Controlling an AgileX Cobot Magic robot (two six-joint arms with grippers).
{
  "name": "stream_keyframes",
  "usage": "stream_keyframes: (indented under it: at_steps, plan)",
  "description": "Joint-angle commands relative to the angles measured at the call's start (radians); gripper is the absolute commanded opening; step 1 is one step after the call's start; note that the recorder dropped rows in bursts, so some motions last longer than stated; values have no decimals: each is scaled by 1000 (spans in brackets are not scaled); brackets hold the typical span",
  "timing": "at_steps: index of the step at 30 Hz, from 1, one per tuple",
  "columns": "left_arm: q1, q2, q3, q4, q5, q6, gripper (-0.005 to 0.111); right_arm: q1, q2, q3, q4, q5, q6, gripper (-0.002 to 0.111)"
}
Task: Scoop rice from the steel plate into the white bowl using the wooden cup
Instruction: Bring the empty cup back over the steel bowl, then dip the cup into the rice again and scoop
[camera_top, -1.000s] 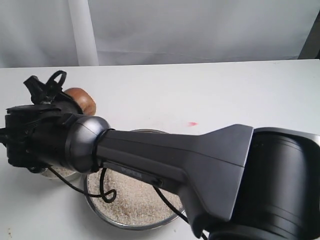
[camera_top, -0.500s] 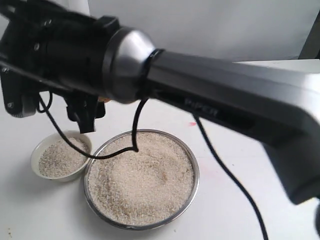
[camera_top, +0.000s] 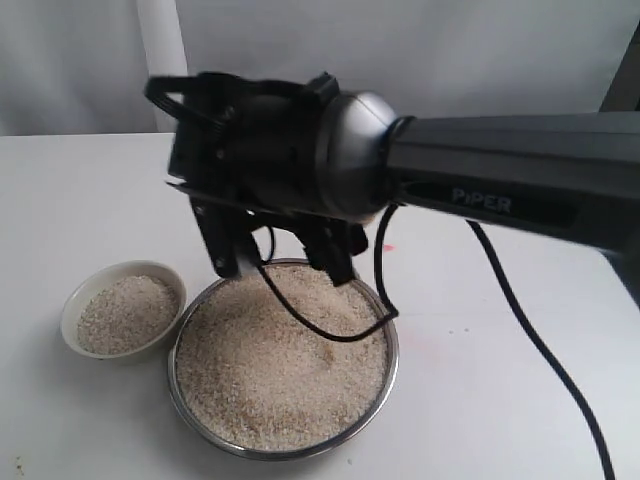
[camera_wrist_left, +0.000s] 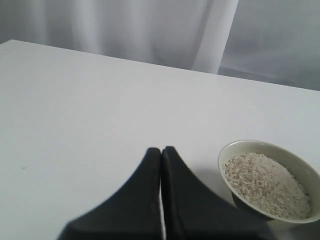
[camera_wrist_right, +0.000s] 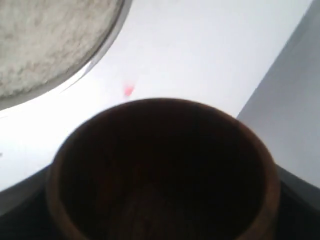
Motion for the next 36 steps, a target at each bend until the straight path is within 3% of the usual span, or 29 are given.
stream_keyframes:
  at_steps: [1,6,26,36]
  plan:
    - [-6,0,-1,-6,-6,-2,0,-27,-9,121,-41,-39,-16,0]
    - [-6,0,-1,-6,-6,-2,0,-34,5,162,-39,-127,-18,0]
    - [-6,0,-1,-6,-6,-2,0,-32,135,161,-24,-191,-22,0]
    - [-6,0,-1,-6,-6,-2,0,11,138,161,14,-263,-42,0]
